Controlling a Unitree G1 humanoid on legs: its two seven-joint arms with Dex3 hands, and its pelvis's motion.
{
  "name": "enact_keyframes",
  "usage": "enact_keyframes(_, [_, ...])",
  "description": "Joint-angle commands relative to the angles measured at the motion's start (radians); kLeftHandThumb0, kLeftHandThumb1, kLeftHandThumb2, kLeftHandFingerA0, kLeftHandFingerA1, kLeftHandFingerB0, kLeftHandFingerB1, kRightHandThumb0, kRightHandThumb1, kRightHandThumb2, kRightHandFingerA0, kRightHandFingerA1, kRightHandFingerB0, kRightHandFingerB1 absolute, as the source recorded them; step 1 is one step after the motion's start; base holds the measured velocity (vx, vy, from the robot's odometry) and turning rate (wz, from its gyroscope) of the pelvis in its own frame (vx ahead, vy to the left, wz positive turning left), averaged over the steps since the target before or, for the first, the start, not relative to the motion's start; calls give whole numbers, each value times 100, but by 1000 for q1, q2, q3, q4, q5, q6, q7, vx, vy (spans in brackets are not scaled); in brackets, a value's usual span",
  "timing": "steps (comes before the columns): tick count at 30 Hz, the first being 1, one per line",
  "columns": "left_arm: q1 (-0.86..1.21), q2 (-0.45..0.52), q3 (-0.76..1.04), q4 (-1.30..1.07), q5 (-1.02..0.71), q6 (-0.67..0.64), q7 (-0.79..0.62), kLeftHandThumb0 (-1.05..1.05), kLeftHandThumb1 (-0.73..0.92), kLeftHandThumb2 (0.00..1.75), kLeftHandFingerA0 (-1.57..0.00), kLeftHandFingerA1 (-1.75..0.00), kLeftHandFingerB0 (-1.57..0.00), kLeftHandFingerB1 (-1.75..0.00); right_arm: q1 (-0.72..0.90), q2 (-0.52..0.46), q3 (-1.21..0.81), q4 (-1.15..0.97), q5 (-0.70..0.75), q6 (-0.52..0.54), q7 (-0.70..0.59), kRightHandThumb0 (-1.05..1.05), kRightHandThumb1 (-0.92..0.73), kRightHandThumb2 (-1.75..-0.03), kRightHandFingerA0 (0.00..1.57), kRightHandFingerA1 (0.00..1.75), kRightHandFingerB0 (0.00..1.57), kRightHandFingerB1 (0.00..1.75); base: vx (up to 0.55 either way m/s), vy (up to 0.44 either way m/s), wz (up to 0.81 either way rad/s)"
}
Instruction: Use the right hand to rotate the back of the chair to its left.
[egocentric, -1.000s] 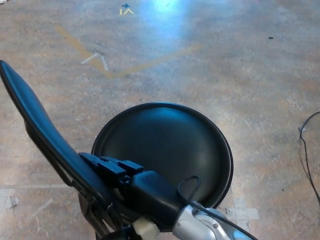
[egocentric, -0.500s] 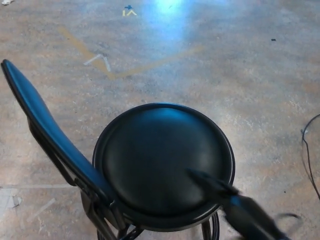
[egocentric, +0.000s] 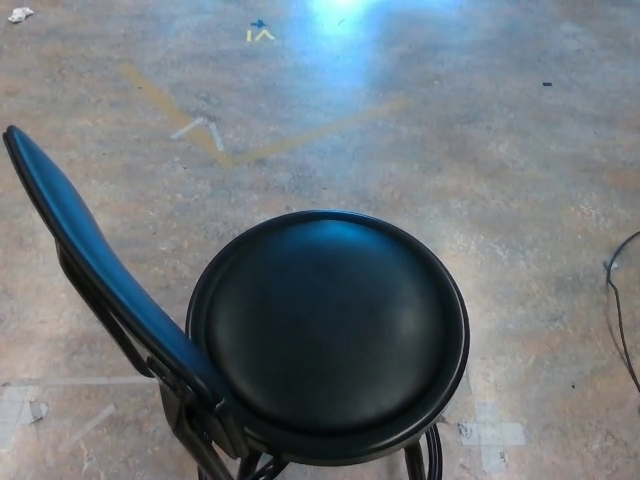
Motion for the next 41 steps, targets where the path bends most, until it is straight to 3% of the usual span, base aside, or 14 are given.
enact_keyframes(1, [9,-3,-6,4,-4,-1,6,-73,81,65,-31,-37,-29,-32,-68,65,-19,257,54,-16,-65,-94,-74,-112,0,6,0,14,0,0,0])
enact_keyframes(10, [7,-11,-6,5,-8,2,30,-77,73,67,-37,-40,-30,-33,-109,111,-33,394,81,35,-33,-94,-66,-111,0,8,0,12,0,0,0])
enact_keyframes(12, [11,-8,-20,5,5,-2,19,-73,82,65,-32,-38,-31,-33,-113,115,-30,405,80,47,-38,-95,-67,-110,0,5,0,9,0,0,0])
enact_keyframes(13, [11,-10,-10,4,-6,-3,16,-78,65,100,-29,-52,-31,-49,-114,117,-32,408,84,52,-33,-94,-65,-109,0,7,0,11,0,0,0])
enact_keyframes(14, [10,-14,9,4,-27,-5,19,-78,65,100,-29,-52,-31,-49,-115,118,-34,410,88,55,-28,-94,-65,-109,0,7,0,11,0,0,0])
enact_keyframes(15, [10,-8,-18,5,1,0,15,-72,82,65,-32,-37,-27,-31,-118,119,-37,409,91,54,-29,-95,-65,-109,0,5,0,10,0,0,0])
enact_keyframes(23, [14,-13,-15,4,-5,-8,26,-77,73,67,-37,-43,-30,-34,-124,114,-41,405,105,60,-19,-96,-65,-109,0,4,0,11,0,0,0])
enact_keyframes(26, [16,-13,-18,4,-3,-8,29,-73,80,65,-35,-38,-28,-31,-126,113,-42,404,113,64,-11,-97,-63,-110,0,3,0,11,0,0,0])
enact_keyframes(33, [15,-14,-10,5,-13,-7,26,-72,78,64,-36,-38,-26,-30,-131,110,-48,400,127,57,-11,-95,-64,-111,2,6,1,12,0,0,0])
enact_keyframes(34, [16,-16,-9,3,-13,-13,30,-73,62,93,-31,-51,-22,-44,-131,107,-46,399,126,58,-12,-99,-85,-66,1,31,0,16,0,0,0])
enact_keyframes(35, [16,-17,-9,3,-12,-15,32,-73,62,93,-31,-51,-22,-44,-132,106,-45,398,126,59,-13,-99,-85,-66,1,31,0,16,0,0,0])
enact_keyframes(36, [15,-14,-12,4,-11,-4,25,-72,79,65,-35,-38,-28,-31,-132,105,-43,398,125,62,-17,-98,-86,-67,1,31,0,17,0,0,0])
enact_keyframes(37, [15,-16,-2,4,-21,-4,21,-69,76,63,-36,-42,-30,-34,-132,104,-40,398,122,63,-22,-91,-64,-111,8,16,1,13,0,0,0])
enact_keyframes(41, [17,-20,8,2,-27,-10,15,-71,77,64,-35,-40,-29,-32,-133,102,-39,397,127,60,-21,-95,-68,-111,11,20,0,10,0,0,0])
